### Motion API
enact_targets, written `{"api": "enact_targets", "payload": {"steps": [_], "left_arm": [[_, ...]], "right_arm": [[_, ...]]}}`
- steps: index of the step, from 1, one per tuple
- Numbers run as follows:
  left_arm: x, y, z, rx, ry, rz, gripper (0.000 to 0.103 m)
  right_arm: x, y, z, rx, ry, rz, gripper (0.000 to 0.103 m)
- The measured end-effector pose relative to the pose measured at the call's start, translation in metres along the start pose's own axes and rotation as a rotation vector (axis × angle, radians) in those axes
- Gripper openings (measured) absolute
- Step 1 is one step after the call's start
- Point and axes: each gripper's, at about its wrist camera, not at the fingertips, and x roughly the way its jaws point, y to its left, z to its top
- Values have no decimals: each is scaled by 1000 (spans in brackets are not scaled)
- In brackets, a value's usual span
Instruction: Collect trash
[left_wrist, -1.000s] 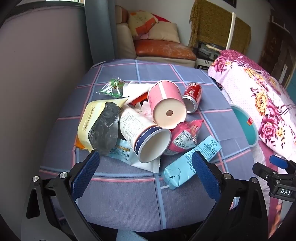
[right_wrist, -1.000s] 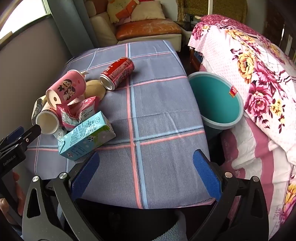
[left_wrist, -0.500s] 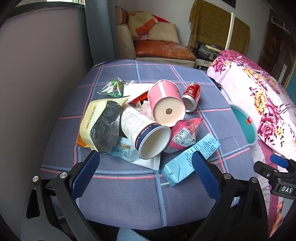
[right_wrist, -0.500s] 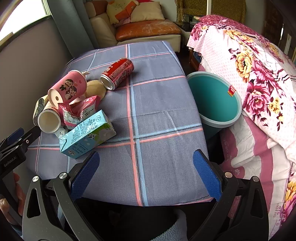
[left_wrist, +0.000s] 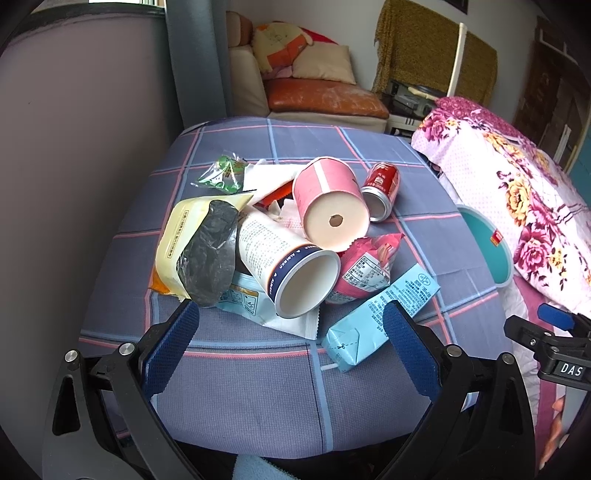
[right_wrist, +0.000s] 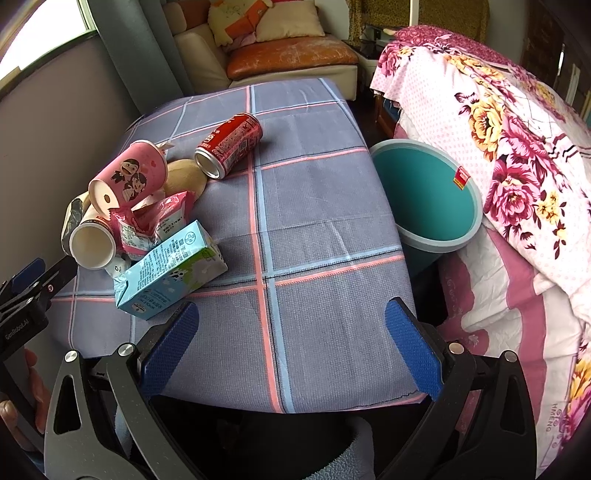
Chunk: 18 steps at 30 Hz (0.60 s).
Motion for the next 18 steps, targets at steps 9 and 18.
{"api": "enact_targets", "payload": {"steps": [9, 18], "left_arm": [[0, 0, -1, 2, -1, 1, 100], [0, 0, -1, 0, 1, 0, 100]], "right_arm": [[5, 1, 1, 3, 14, 1, 97], [8, 3, 2, -4, 21, -2, 97]]}}
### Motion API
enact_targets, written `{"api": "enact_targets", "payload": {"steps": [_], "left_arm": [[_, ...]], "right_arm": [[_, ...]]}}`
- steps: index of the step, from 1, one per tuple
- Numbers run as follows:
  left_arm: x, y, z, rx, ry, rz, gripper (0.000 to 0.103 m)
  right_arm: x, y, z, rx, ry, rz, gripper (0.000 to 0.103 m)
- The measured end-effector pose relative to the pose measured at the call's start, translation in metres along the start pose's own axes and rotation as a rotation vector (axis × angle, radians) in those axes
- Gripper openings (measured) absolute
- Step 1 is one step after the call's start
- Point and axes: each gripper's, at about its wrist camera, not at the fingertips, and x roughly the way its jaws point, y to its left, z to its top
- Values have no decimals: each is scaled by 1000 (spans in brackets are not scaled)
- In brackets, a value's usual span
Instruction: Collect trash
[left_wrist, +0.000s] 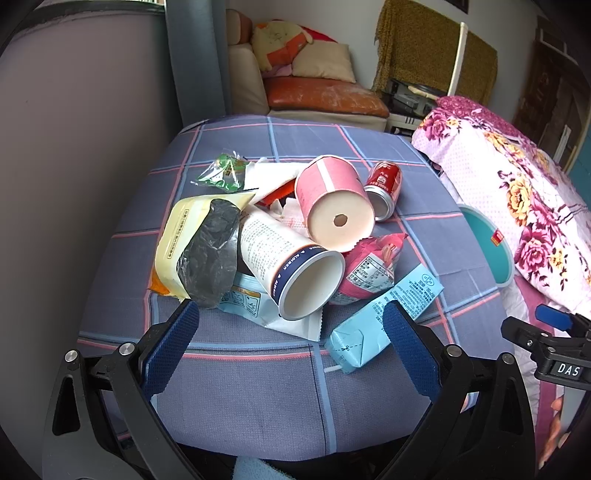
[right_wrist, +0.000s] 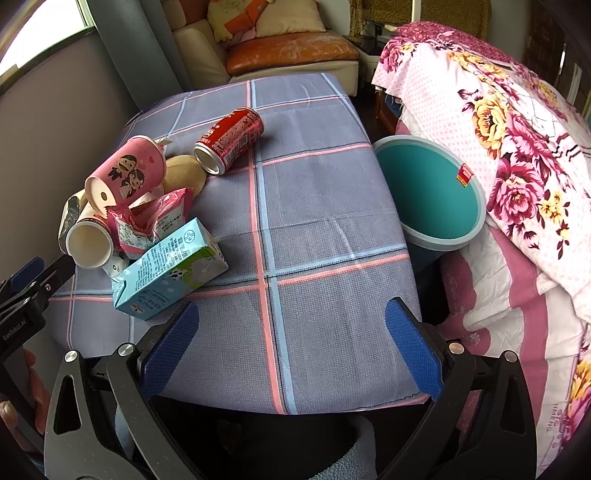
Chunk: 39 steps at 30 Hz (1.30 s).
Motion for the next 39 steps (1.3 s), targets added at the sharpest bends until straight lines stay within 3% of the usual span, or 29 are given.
{"api": "enact_targets", "payload": {"steps": [25, 30, 39], "left_arm": [[11, 2, 4, -5, 37, -27, 100], [11, 1, 14, -5, 48, -54, 100], [18, -16, 51, 91, 75, -61, 100]], "right_arm": [[12, -3, 5, 6, 24, 5, 97], [15, -4, 11, 13, 38, 18, 97], [14, -12, 38, 23, 27, 15, 97]]}}
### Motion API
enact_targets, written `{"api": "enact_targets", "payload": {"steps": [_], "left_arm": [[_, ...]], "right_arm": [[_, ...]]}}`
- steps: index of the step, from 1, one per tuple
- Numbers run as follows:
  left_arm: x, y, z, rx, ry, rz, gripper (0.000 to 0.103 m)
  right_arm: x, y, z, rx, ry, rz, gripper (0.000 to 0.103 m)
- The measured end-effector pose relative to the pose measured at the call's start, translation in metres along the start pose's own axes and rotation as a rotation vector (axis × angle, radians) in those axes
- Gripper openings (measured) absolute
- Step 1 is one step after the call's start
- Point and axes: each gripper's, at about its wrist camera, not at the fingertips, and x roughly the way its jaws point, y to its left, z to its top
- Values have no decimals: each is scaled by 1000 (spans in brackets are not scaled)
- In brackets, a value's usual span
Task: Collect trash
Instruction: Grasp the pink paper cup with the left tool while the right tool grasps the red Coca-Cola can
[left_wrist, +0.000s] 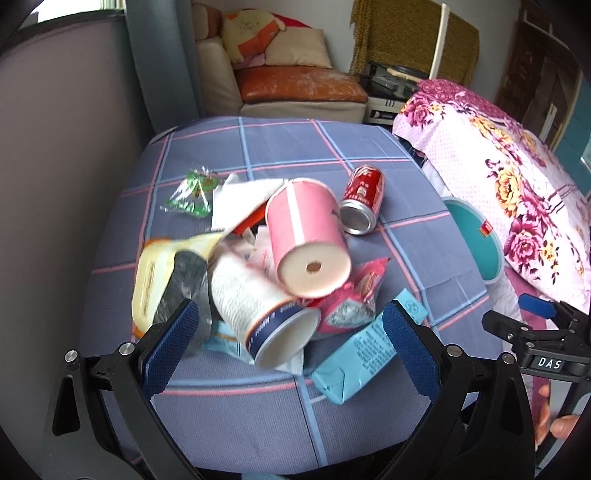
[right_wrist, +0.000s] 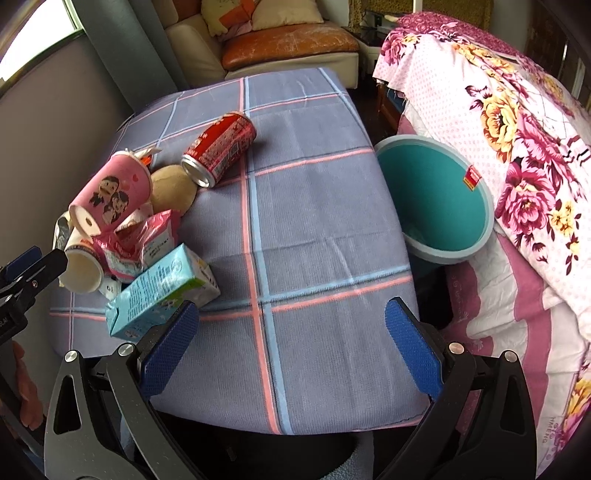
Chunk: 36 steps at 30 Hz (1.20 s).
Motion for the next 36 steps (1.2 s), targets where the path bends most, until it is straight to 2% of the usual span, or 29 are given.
{"api": "enact_targets", "payload": {"steps": [6, 13, 18, 20, 21, 22, 23, 24, 29, 36], "left_arm": [[12, -7, 31, 58, 31, -1, 100], [42, -5, 65, 133, 130, -10, 100], [66, -10, 74, 169, 226, -57, 100], [78, -11, 74, 167, 263, -54, 98], [82, -11, 74, 166, 275, -60, 95], [88, -10, 73, 162, 293, -75, 87], [93, -8, 71, 155, 310, -90, 70], [98, -7, 69, 149, 325, -97, 64], [87, -2, 72, 124, 251, -129, 60], [66, 28, 100, 11, 97, -163, 59]], "right_arm": [[2, -8, 22, 16, -14, -6, 97], [19, -20, 37, 20, 19, -14, 97], [32, -25, 44, 33, 48, -17, 97], [35, -24, 47, 30, 53, -15, 97], [37, -23, 50, 27, 56, -14, 97], [39, -22, 52, 23, 60, -13, 97], [40, -21, 54, 19, 64, -13, 97], [43, -19, 57, 14, 71, -14, 97], [54, -12, 70, 3, 104, 4, 97], [68, 5, 109, 15, 111, 57, 97]]}}
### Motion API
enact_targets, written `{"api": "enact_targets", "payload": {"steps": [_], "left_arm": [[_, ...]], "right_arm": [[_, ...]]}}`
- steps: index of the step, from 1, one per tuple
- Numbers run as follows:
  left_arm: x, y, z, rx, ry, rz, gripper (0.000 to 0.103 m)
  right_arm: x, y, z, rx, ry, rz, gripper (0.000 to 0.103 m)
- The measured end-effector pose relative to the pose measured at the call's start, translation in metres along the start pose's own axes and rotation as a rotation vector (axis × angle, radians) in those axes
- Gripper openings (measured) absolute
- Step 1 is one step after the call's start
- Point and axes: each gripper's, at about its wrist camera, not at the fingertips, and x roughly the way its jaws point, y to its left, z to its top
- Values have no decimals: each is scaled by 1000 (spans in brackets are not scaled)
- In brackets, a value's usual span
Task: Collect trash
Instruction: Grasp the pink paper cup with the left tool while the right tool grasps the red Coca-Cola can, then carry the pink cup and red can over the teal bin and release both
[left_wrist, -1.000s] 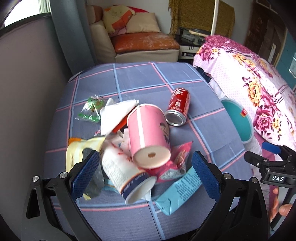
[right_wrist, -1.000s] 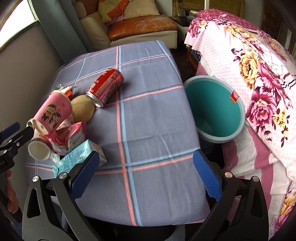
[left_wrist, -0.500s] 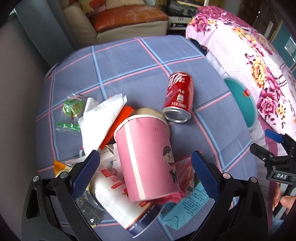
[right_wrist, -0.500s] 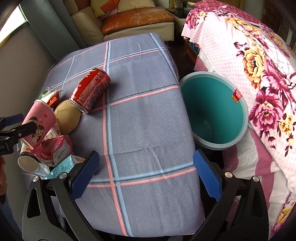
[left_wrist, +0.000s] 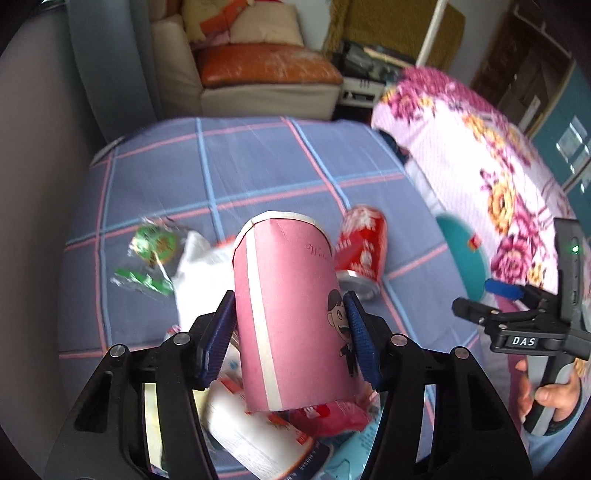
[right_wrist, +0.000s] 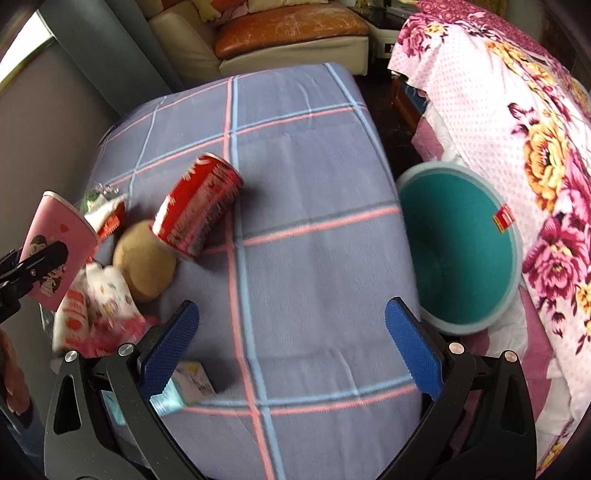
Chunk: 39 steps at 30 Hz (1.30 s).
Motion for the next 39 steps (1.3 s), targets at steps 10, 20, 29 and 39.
{"api": "enact_targets", "payload": {"steps": [10, 20, 29, 39], "left_arm": [[3, 47, 19, -102, -81, -9, 60], [20, 54, 14, -106, -55, -17, 60], [15, 4, 14, -33, -55, -43, 60], [49, -127, 15, 131, 1, -134, 60]], "right_arm": [[55, 47, 64, -4, 43, 84, 93], [92, 56, 67, -23, 106, 183, 45], [32, 3, 50, 29, -27, 178, 45], [-39, -134, 8, 220, -175, 78, 46]]}}
